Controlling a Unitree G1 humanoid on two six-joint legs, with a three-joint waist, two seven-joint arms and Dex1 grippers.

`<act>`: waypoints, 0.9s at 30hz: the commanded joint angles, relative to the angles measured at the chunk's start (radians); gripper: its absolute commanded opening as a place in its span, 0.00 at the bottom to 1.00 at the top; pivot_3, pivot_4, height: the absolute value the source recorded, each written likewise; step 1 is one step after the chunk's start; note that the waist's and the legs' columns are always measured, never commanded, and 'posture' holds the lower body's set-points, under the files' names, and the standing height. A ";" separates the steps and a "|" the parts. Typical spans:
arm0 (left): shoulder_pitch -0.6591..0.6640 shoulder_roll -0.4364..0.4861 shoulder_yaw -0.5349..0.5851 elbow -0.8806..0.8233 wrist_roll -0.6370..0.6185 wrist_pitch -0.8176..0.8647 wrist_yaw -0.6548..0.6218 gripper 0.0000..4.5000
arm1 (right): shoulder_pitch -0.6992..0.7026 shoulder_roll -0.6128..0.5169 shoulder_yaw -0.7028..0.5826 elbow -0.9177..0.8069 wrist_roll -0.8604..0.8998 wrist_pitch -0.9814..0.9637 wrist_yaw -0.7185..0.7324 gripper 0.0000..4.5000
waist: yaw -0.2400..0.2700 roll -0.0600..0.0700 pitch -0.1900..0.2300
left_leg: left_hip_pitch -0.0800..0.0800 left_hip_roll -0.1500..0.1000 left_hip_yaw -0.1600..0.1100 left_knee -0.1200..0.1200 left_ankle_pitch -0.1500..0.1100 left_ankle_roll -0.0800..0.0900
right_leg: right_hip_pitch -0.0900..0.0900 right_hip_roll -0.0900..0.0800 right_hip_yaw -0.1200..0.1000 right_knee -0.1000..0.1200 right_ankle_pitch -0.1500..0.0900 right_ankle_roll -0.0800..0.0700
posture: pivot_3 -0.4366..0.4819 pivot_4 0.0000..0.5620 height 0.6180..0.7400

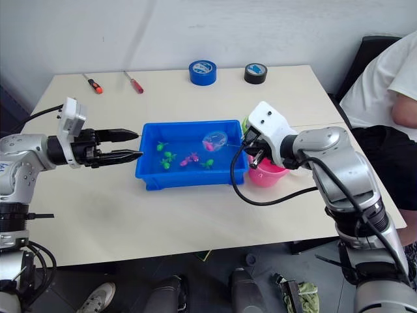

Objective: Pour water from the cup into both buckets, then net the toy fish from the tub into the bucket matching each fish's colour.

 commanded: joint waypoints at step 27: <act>-0.411 -0.215 -0.158 0.504 0.154 -0.297 -0.225 0.77 | 0.611 -0.364 -0.587 -0.358 0.159 -0.097 -0.080 0.00 | 0.027 0.000 0.000 | -0.008 0.000 -0.001 0.005 -0.003 0.004 | -0.003 0.001 0.000 -0.004 0.001 0.002 | 0.48 0.27 0.95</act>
